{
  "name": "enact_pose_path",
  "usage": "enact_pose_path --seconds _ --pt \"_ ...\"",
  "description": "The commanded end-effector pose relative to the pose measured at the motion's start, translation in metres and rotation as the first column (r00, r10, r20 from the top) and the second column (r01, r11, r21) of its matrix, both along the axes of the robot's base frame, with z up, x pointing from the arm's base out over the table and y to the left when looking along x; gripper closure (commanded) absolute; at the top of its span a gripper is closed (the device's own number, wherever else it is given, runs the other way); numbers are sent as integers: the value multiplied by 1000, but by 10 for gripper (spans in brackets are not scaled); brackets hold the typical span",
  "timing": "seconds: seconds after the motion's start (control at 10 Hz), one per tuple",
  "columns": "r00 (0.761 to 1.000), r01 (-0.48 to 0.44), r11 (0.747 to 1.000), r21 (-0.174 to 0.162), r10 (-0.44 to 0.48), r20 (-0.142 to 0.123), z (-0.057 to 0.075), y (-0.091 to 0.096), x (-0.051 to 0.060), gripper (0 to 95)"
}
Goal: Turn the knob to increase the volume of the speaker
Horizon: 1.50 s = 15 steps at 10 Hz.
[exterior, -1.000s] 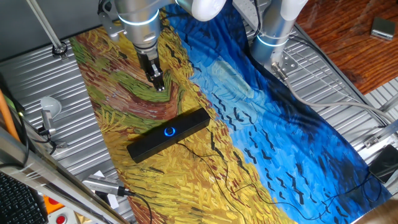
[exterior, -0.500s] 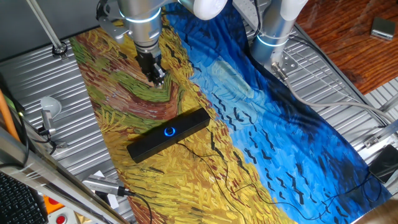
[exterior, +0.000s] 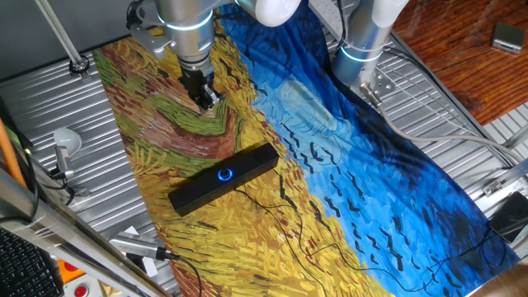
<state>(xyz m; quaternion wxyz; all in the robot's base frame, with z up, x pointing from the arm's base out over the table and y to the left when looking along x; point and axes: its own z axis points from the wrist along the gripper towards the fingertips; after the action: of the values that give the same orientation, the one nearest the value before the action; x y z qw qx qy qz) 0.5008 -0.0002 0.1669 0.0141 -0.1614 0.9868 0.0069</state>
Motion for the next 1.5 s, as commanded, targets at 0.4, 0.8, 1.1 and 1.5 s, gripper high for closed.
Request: enact_pose_path --seconds 0.4,0.8,1.1,1.5 --pt "1000 -12 1000 11 12 4 -5 6 3 950" --pt "1000 -6 1000 11 6 3 -15 11 39 950" --pt "1000 -18 1000 8 18 3 -14 10 45 950" --pt "998 -63 998 13 63 -19 -14 10 45 950"
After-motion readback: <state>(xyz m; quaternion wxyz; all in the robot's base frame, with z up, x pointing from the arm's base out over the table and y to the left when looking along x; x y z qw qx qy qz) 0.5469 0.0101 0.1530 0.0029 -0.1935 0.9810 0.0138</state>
